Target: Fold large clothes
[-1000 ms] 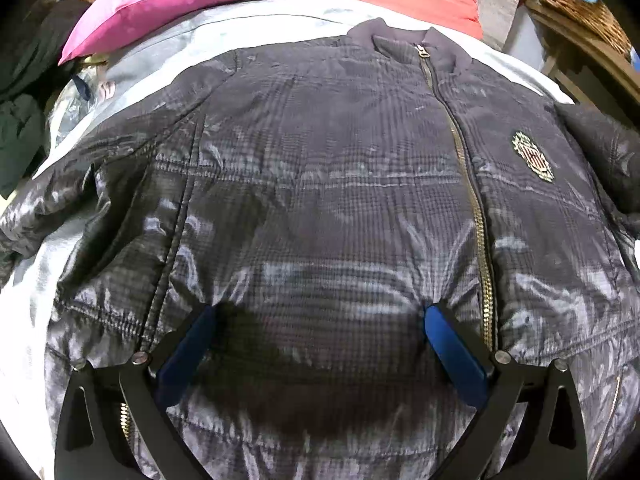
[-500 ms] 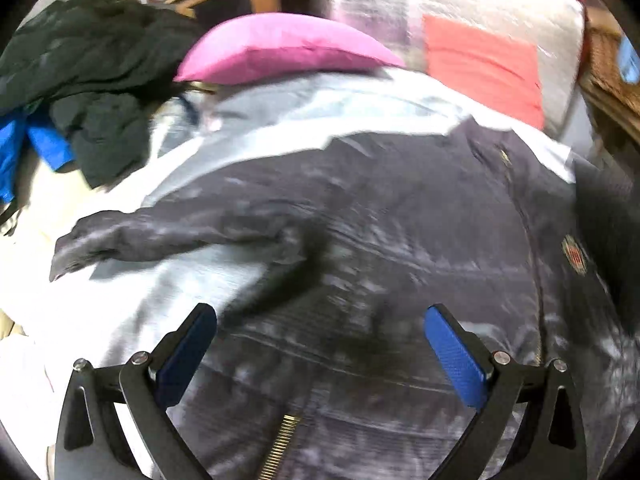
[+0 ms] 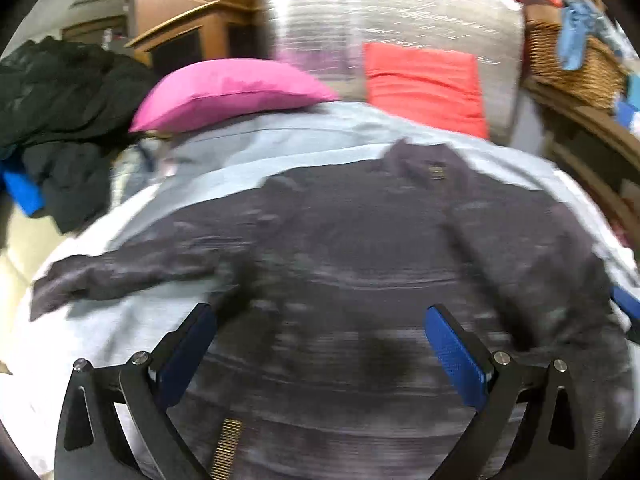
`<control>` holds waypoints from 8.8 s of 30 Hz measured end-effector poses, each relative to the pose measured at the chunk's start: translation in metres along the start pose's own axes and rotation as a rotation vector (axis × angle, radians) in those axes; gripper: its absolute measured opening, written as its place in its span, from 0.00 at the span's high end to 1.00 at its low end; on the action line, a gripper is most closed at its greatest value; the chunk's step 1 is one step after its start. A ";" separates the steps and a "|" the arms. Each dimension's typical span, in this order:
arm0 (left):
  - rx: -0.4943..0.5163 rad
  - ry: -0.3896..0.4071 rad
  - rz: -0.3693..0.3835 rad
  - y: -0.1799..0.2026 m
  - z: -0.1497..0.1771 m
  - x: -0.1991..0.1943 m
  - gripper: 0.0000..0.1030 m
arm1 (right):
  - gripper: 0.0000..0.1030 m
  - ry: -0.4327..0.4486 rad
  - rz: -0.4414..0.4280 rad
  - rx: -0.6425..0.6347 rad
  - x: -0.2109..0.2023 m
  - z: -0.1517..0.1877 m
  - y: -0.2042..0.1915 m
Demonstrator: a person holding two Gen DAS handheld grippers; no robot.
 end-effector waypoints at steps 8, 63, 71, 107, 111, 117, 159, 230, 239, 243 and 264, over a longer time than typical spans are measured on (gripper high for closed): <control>0.208 -0.107 0.048 0.129 -0.020 0.014 0.00 | 0.24 0.223 0.210 0.265 -0.042 -0.054 0.078; 0.159 -0.308 -0.211 0.131 -0.113 0.109 0.38 | 0.32 0.086 0.480 0.264 -0.019 -0.076 0.095; 0.070 -0.244 -0.151 0.033 -0.088 0.048 0.44 | 0.32 0.101 0.469 0.276 -0.026 -0.072 0.096; -1.240 -0.268 0.187 -0.396 0.067 0.076 0.33 | 0.42 -0.050 0.649 -0.220 0.040 -0.035 0.018; -1.277 -0.205 0.198 -0.404 0.059 0.083 0.65 | 0.42 -0.054 0.676 -0.250 0.046 -0.034 0.016; -1.078 -0.157 0.061 -0.390 0.010 0.063 0.91 | 0.42 -0.049 0.652 -0.227 0.044 -0.036 0.018; -0.037 -0.106 0.453 0.016 -0.054 -0.011 0.19 | 0.39 0.168 0.421 -0.006 -0.057 -0.056 0.018; -0.441 -0.261 0.276 -0.129 -0.032 0.121 0.30 | 0.37 0.034 0.562 0.009 -0.007 -0.078 0.077; -0.397 -0.280 0.205 -0.124 -0.035 0.126 0.32 | 0.66 0.112 0.657 -0.104 -0.012 -0.072 0.045; -0.372 -0.281 0.173 -0.121 -0.038 0.125 0.25 | 0.62 0.076 0.604 0.012 -0.012 -0.078 0.067; -0.064 -0.107 -0.105 -0.077 -0.046 0.100 0.25 | 0.70 0.178 0.715 -0.200 -0.015 -0.072 0.027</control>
Point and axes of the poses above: each gripper's, at about its wrist camera, not at the fingertips, and x roughly the way its jaws point, y to its right, z to its underside, the point moved 2 cm from there along x, roughly the way its jaws point, and after that the axes turned 11 degrees about -y, right-handed, at the moved point
